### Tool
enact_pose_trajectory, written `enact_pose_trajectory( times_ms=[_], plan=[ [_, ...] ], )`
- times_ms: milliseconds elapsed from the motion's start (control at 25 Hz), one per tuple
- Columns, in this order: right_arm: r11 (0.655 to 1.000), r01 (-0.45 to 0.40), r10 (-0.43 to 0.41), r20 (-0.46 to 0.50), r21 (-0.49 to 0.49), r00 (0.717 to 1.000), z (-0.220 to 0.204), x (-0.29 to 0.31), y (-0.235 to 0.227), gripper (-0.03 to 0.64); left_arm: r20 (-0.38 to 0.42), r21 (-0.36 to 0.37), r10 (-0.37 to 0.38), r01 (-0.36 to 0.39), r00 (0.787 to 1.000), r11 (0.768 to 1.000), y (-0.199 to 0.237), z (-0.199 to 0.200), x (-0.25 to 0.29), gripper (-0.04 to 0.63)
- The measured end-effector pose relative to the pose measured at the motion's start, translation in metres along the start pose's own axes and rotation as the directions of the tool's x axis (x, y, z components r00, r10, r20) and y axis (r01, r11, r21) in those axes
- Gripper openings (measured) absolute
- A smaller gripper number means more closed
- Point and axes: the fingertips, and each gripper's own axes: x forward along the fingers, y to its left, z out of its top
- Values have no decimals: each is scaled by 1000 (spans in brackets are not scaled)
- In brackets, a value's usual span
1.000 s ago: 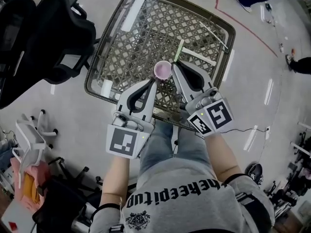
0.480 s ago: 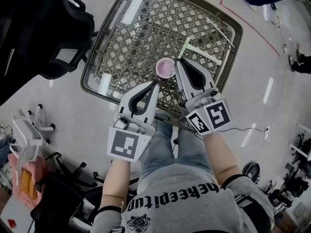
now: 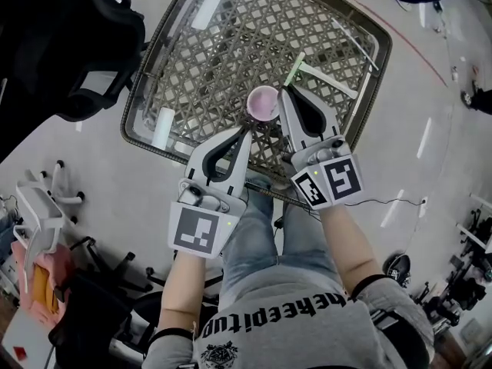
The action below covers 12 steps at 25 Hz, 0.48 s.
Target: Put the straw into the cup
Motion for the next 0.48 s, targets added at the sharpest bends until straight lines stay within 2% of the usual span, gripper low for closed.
enact_pose_trajectory(
  times_ms=[480],
  plan=[
    [1000, 26, -26, -7, 3, 1000, -29, 12, -6, 46, -11, -10, 17, -17, 1000, 1000, 12, -19, 1, 25]
  ],
)
